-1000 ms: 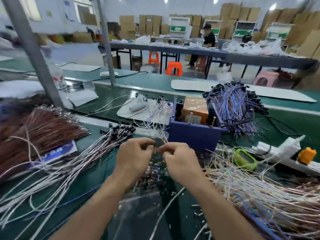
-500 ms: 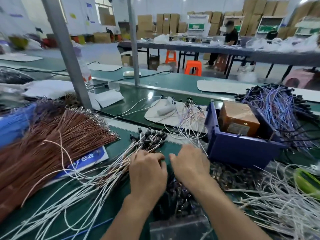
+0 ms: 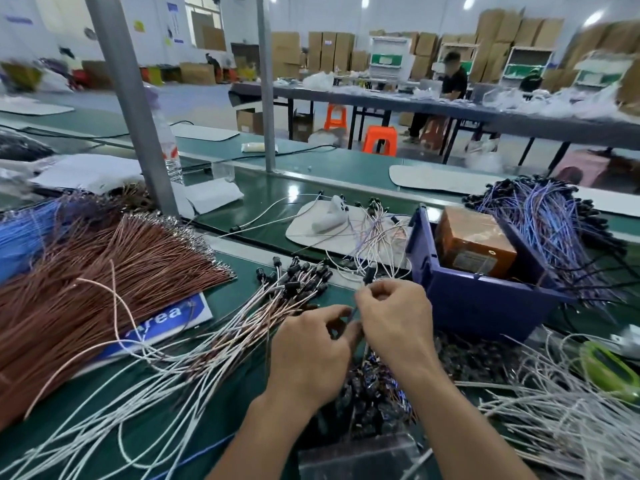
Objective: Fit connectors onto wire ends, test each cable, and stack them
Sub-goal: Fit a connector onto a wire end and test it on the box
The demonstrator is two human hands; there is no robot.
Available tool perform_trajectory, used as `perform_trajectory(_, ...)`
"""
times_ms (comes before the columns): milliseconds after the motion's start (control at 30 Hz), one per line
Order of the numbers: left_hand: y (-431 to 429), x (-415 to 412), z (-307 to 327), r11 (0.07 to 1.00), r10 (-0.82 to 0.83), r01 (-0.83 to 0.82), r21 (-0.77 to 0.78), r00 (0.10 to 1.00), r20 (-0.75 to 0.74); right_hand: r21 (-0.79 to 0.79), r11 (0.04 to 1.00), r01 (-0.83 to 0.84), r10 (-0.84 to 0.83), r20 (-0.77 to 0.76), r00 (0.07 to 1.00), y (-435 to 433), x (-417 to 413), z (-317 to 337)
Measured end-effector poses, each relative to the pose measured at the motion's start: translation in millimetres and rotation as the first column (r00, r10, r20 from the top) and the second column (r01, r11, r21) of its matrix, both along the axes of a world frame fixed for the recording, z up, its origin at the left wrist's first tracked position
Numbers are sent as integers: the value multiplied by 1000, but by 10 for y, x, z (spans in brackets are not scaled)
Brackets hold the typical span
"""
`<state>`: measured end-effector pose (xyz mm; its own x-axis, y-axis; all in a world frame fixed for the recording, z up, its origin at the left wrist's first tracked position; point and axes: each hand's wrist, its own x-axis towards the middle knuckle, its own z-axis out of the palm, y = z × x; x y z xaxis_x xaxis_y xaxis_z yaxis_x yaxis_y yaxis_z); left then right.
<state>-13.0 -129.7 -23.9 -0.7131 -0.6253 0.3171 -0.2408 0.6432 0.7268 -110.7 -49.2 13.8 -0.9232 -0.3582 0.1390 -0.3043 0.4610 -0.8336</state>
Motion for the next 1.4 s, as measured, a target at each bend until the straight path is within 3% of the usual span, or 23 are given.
perform_trajectory(67,33,-11,33,973,-132,147,175,987,-96,-207,977,-41,49,36,998,105,104,50)
perform_trajectory(100,61,-10,52,965,-156,181,187,977,-144,-243,969,-41,47,19,999,165,152,54)
perform_trajectory(167,124,8,85,965,-193,224,138,960,-203,-173,985,-16,10,-35,999,294,219,32)
perform_trajectory(233,195,36,106,961,-243,265,76,944,-226,-124,991,-48,48,3,999,400,264,26)
perform_trajectory(300,248,37,109,954,-277,295,55,936,-219,-275,958,-83,109,81,991,496,294,46)
perform_trajectory(367,271,35,118,939,-296,324,116,933,-206,-525,851,-2,114,180,977,635,289,109)
perform_trajectory(433,259,45,149,913,-313,350,212,931,-190,-749,643,163,198,368,909,836,220,186)
perform_trajectory(500,210,64,180,896,-315,352,270,934,-169,-808,492,324,285,501,817,1078,81,213)
perform_trajectory(533,175,75,184,902,-299,331,279,942,-153,-801,483,354,299,531,793,1197,7,203)
perform_trajectory(633,92,96,184,947,-219,236,217,971,-98,-733,617,287,255,531,808,1457,-159,99)
perform_trajectory(800,205,83,175,981,-183,172,-88,971,-152,-404,907,-118,276,358,892,1428,-59,-53)
perform_trajectory(867,242,94,185,965,-238,212,-153,955,-179,-237,939,-248,305,247,920,1351,13,-72)
perform_trajectory(1000,339,95,216,926,-372,351,-140,908,-190,-89,874,-478,486,176,856,1261,116,-96)
perform_trajectory(1100,347,65,204,931,-364,350,-103,911,-194,-153,890,-429,451,169,876,1222,118,-132)
perform_trajectory(1267,110,93,192,965,-177,214,153,958,-225,-360,920,-156,299,385,873,1280,45,-150)
perform_trajectory(1400,30,112,214,939,-117,185,289,964,-238,-404,908,-109,299,445,844,1282,78,-140)
